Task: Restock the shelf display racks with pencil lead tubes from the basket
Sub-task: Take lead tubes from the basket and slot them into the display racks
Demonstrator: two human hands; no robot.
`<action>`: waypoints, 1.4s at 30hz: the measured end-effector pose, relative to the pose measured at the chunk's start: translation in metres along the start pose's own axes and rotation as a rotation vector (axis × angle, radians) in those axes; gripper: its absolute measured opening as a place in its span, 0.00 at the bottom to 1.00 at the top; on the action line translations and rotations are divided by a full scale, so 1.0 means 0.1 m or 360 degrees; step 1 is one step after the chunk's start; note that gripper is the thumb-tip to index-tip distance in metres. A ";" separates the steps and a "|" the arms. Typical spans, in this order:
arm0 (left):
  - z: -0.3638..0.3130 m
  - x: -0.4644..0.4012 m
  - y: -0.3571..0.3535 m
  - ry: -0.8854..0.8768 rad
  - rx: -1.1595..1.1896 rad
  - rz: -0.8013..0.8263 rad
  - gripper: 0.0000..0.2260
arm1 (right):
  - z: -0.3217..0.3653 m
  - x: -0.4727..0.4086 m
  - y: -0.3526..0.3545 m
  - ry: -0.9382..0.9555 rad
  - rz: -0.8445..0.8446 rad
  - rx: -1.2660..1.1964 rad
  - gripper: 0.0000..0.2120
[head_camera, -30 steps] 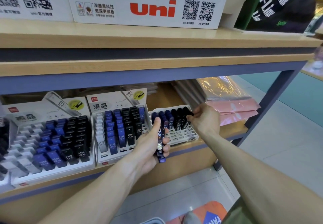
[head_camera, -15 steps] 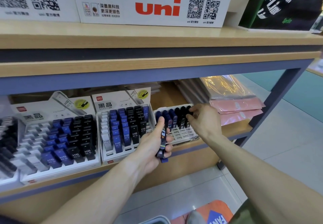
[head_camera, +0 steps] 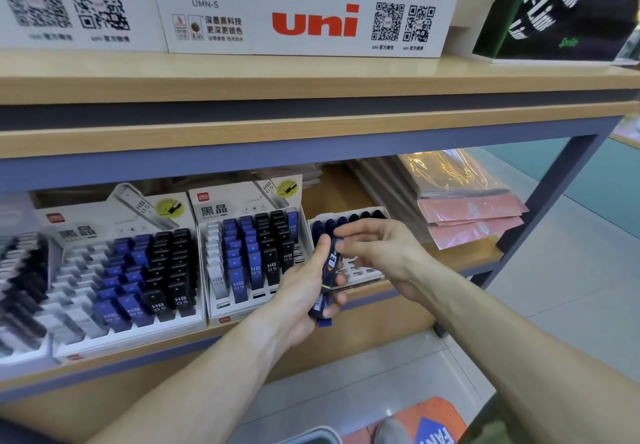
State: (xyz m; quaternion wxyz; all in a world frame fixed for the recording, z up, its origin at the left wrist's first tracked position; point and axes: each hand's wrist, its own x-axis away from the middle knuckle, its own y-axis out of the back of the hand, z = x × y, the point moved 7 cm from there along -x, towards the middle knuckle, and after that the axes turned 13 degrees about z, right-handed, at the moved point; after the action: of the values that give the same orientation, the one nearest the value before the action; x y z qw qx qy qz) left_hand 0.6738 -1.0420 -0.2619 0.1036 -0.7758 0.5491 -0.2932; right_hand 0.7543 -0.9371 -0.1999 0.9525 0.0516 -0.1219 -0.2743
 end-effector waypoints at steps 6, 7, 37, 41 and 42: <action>-0.02 0.04 0.03 0.0000 0.0033 0.0020 0.17 | 0.04 0.01 0.22 0.0117 -0.0246 -0.0204 0.08; -0.03 0.04 0.03 -0.0001 0.0050 0.0036 0.16 | 0.04 0.01 0.26 0.0130 -0.0273 -0.0210 0.09; -0.21 0.02 0.19 -0.0341 -0.0079 -0.0186 0.11 | 0.09 0.01 0.27 0.0365 0.0062 0.0787 0.18; -0.12 0.02 0.11 -0.0092 -0.0046 -0.0094 0.15 | 0.04 -0.02 0.73 0.0353 -0.0361 0.0884 0.13; -0.10 0.02 0.08 -0.0027 -0.0023 -0.0054 0.15 | 0.02 -0.02 0.81 0.0363 -0.0433 0.0936 0.12</action>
State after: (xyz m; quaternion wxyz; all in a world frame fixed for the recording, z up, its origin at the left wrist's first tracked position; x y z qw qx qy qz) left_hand 0.6621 -1.0452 -0.2572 0.0975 -0.7882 0.5370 -0.2844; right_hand 0.7929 -0.8677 -0.1850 0.8590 0.3702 -0.0806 -0.3444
